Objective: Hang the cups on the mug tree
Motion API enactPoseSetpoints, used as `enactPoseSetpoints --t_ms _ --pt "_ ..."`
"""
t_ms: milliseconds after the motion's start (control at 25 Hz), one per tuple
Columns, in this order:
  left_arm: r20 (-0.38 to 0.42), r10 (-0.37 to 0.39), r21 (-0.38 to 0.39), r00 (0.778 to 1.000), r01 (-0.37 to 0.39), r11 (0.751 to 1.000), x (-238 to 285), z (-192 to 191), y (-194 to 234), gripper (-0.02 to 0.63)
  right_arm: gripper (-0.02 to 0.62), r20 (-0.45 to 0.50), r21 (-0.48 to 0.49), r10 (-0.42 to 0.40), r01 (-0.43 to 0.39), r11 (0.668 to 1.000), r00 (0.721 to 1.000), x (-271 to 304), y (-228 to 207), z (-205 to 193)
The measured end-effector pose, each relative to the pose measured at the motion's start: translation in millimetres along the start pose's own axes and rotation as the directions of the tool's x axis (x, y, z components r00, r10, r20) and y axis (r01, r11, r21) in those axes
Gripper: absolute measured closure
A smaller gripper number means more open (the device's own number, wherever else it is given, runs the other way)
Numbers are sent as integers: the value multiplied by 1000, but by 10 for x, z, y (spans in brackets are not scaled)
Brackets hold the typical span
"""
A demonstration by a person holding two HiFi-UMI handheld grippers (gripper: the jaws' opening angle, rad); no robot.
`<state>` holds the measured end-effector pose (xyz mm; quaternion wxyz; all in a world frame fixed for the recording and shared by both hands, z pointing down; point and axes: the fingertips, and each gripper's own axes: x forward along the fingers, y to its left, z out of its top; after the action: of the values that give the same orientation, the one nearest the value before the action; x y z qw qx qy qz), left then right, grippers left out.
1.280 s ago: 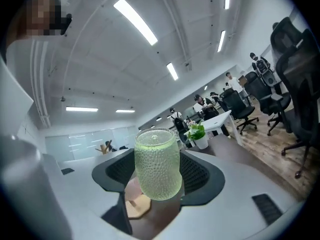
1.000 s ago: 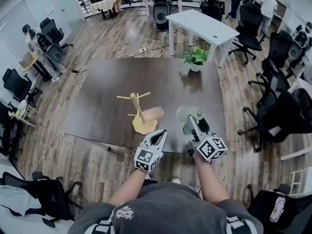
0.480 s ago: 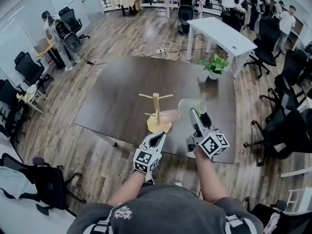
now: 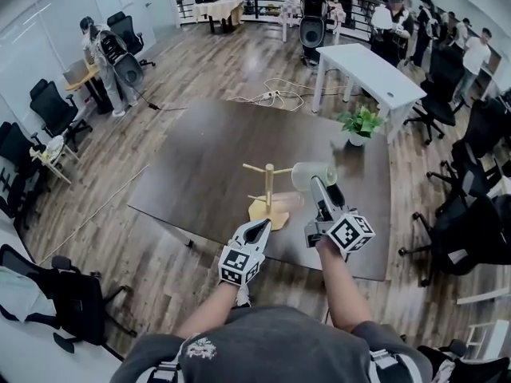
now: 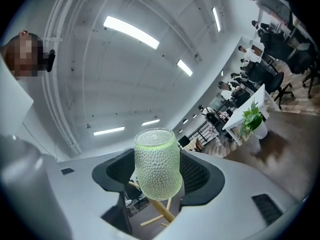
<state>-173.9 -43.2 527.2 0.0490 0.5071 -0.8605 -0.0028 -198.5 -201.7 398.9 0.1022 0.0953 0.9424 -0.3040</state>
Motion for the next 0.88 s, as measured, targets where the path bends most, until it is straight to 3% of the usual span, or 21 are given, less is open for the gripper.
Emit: enactPoseSetpoints --t_ms 320,880 --pt "-3 28 -4 1000 -28 1000 -36 -58 221 600 298 -42 102 40 -36 994 998 210 -15 -267" --pt "-17 55 -14 998 -56 998 -69 -166 360 600 298 -108 186 95 -74 980 990 326 -44 -564"
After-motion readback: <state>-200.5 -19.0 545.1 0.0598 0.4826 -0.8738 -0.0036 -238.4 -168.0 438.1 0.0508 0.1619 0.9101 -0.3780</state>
